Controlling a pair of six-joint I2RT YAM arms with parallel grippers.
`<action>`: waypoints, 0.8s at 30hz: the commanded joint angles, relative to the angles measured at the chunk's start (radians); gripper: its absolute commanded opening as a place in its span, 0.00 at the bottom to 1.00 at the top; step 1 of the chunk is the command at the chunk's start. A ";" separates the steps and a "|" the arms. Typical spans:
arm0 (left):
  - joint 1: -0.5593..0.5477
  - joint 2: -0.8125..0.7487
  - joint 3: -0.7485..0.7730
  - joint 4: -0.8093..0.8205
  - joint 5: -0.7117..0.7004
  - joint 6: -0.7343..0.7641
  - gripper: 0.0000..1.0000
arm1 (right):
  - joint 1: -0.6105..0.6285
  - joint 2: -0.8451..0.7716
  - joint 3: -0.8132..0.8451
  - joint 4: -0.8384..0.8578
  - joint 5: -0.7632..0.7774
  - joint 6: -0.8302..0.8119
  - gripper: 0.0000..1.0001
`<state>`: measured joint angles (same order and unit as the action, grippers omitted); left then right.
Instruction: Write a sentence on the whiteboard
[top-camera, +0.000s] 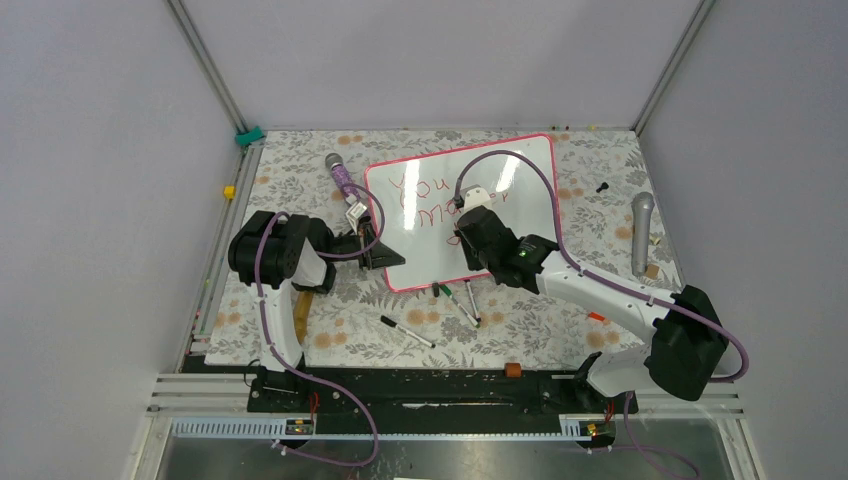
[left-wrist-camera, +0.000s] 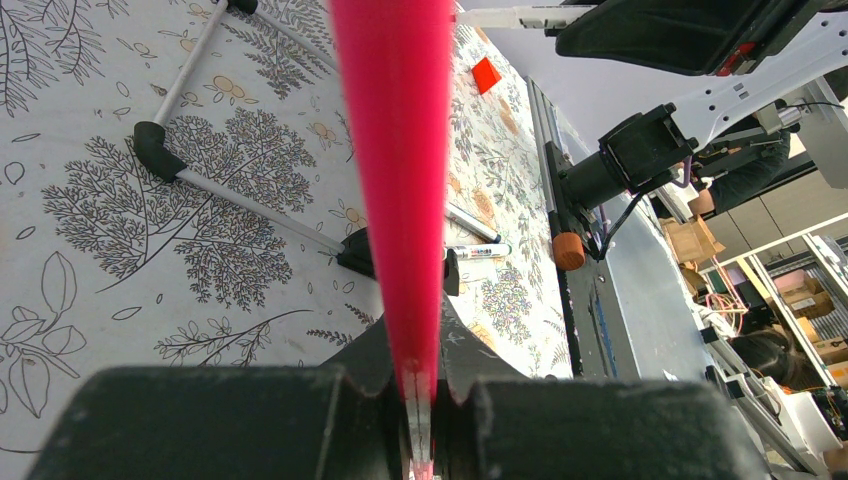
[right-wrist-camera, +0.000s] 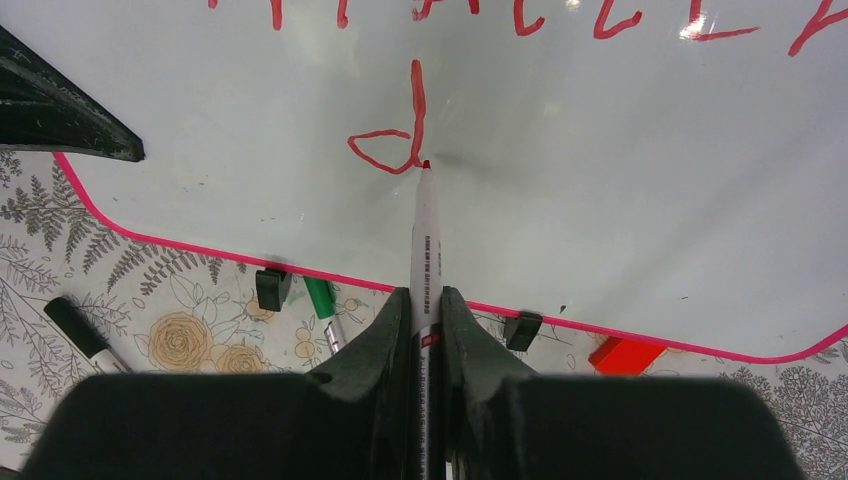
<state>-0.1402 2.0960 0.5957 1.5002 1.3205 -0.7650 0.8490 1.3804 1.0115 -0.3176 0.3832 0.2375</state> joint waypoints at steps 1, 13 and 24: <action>-0.025 0.049 -0.010 -0.029 0.017 0.075 0.00 | 0.004 0.014 0.042 0.004 0.026 0.016 0.00; -0.024 0.048 -0.010 -0.029 0.021 0.079 0.00 | 0.004 0.040 0.069 -0.018 0.057 -0.004 0.00; -0.025 0.050 -0.010 -0.029 0.021 0.078 0.00 | 0.003 0.036 0.091 -0.049 0.089 -0.012 0.00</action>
<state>-0.1402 2.0960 0.5957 1.5002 1.3209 -0.7647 0.8494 1.4178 1.0599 -0.3550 0.4290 0.2317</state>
